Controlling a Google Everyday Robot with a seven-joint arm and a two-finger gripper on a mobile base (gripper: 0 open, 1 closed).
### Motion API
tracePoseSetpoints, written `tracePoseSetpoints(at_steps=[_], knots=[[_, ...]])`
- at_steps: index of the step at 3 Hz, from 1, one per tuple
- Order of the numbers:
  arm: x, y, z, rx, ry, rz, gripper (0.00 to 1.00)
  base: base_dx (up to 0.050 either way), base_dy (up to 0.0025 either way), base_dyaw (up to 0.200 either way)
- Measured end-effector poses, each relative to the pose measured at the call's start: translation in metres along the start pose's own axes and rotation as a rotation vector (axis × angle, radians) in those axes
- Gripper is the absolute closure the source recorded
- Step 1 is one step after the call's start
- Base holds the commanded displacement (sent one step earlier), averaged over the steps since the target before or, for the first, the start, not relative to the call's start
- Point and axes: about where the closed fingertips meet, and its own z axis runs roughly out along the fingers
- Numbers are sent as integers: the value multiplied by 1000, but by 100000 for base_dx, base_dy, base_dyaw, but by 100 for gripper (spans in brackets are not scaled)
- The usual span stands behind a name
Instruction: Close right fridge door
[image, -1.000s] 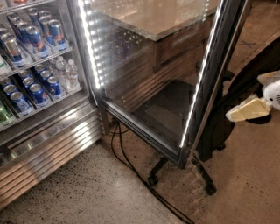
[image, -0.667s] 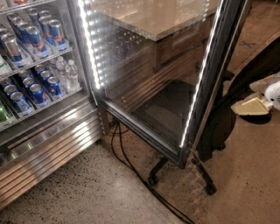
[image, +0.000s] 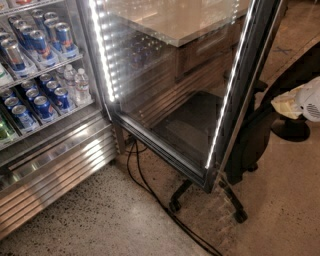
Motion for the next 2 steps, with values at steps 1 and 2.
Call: tracePoseSetpoints(at_steps=[1, 2], knots=[[-19, -12, 17, 40, -68, -6, 100, 0, 0, 0], [-40, -13, 33, 41, -135, -20, 100, 0, 0, 0]])
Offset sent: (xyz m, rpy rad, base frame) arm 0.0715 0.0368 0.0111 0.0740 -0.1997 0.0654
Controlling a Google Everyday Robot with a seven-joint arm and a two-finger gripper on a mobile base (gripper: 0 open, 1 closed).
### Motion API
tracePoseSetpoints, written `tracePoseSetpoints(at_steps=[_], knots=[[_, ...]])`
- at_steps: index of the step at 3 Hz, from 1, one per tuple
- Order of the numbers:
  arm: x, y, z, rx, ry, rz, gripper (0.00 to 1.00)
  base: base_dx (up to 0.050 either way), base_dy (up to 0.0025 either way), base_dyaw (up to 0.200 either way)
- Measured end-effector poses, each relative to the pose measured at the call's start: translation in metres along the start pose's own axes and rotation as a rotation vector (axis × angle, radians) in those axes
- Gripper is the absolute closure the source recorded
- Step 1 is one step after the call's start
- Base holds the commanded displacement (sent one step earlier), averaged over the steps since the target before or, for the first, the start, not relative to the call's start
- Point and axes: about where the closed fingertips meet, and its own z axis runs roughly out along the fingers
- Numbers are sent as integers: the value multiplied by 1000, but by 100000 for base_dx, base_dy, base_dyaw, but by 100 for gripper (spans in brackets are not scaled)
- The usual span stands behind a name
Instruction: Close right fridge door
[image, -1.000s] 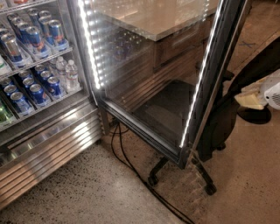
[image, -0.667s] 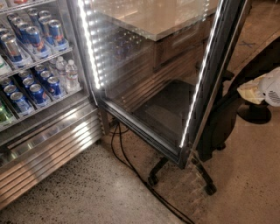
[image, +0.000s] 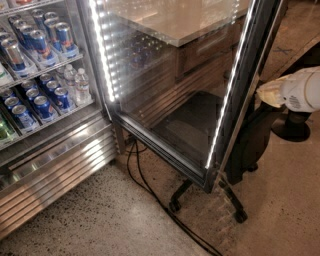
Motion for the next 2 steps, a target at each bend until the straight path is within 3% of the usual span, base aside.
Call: tracePoseSetpoints(at_steps=[2], knots=[[-9, 3, 28, -32, -87, 26, 100, 0, 0, 0]])
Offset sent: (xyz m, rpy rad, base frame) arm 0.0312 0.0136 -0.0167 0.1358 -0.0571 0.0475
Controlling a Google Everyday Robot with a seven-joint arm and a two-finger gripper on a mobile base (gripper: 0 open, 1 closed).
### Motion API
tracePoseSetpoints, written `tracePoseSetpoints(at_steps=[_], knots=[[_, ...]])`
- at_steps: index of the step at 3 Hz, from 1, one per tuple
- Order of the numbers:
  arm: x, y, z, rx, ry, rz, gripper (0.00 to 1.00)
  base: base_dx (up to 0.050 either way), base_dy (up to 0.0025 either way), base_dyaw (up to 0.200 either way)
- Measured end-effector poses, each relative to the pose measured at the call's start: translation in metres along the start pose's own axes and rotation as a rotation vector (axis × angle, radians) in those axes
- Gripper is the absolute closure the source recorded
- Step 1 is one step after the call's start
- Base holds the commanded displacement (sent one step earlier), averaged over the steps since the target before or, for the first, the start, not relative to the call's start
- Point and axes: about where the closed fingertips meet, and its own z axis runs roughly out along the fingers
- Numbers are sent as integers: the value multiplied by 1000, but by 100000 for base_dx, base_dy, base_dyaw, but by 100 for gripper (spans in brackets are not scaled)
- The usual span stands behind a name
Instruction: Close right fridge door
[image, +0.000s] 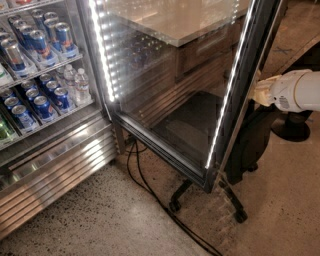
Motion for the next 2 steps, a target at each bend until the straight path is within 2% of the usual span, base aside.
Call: tracePoseSetpoints(at_steps=[2], knots=[[6, 1, 14, -30, -68, 23, 100, 0, 0, 0]])
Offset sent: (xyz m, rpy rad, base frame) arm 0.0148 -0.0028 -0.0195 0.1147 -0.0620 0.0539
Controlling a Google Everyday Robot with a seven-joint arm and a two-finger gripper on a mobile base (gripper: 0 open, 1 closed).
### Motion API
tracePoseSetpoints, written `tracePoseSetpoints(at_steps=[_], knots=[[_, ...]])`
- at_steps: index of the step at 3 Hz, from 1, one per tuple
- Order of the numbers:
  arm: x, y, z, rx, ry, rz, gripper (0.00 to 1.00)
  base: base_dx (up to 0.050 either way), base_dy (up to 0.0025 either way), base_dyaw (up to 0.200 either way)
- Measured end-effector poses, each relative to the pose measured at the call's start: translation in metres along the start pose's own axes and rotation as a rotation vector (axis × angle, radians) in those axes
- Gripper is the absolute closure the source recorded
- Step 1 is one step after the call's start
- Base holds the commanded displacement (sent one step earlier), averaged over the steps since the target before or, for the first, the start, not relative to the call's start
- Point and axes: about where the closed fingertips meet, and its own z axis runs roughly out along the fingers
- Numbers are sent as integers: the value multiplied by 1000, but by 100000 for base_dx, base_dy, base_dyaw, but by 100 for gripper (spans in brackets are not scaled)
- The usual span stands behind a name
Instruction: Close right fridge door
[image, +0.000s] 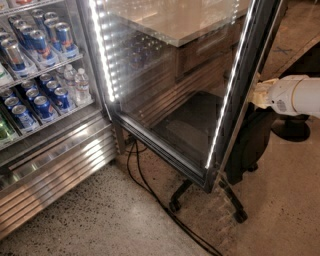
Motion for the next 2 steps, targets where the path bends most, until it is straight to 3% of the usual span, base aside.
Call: tracePoseSetpoints(at_steps=[1, 2], knots=[[5, 0, 7, -9, -26, 3, 100, 0, 0, 0], [8, -3, 37, -14, -53, -16, 100, 0, 0, 0]])
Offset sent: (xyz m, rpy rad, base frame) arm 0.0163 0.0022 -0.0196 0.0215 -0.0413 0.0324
